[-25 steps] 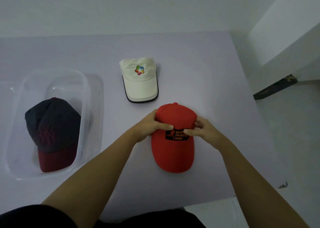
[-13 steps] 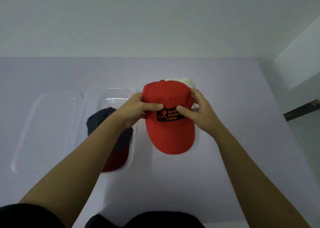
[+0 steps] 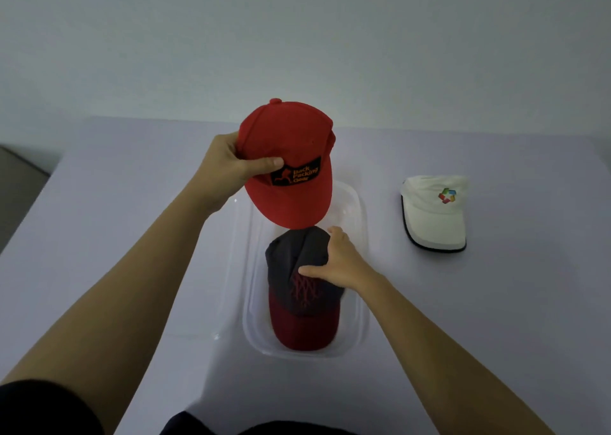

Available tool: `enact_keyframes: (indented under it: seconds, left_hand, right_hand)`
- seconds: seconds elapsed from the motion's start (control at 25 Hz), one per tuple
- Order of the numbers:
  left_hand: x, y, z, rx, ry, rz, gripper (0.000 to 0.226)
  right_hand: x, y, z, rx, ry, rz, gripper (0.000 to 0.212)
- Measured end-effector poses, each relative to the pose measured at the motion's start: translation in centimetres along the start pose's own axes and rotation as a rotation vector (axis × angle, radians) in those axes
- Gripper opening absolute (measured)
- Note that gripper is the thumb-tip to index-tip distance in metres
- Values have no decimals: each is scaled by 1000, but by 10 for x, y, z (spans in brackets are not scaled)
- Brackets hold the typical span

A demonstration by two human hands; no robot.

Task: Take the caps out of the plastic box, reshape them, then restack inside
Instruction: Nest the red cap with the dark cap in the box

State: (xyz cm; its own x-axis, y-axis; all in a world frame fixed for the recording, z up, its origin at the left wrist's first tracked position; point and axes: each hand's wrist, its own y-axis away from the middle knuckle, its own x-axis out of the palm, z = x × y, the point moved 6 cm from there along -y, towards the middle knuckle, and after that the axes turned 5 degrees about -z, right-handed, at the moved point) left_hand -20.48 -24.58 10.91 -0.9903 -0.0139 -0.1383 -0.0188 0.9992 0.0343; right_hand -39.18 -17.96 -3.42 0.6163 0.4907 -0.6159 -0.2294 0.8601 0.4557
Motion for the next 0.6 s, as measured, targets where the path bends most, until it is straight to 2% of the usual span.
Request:
enact_keyframes:
  seconds: [0.12,0.24,0.44,0.6]
  left_hand:
    - [-7,-9,7,23,-5,-14,33]
    - [-9,-19,18,5,16,17,34]
    - [22,-20,70,-174,-53,230,30]
    - [37,-4,117,-343,-103,371,25]
  right_hand:
    - [1,-12,5,85,21,79,95]
    - [3,-2,14,-27,76,83,96]
    - [4,31,25,-206,79,20,98]
    - [2,44,31,-269,110,-49,97]
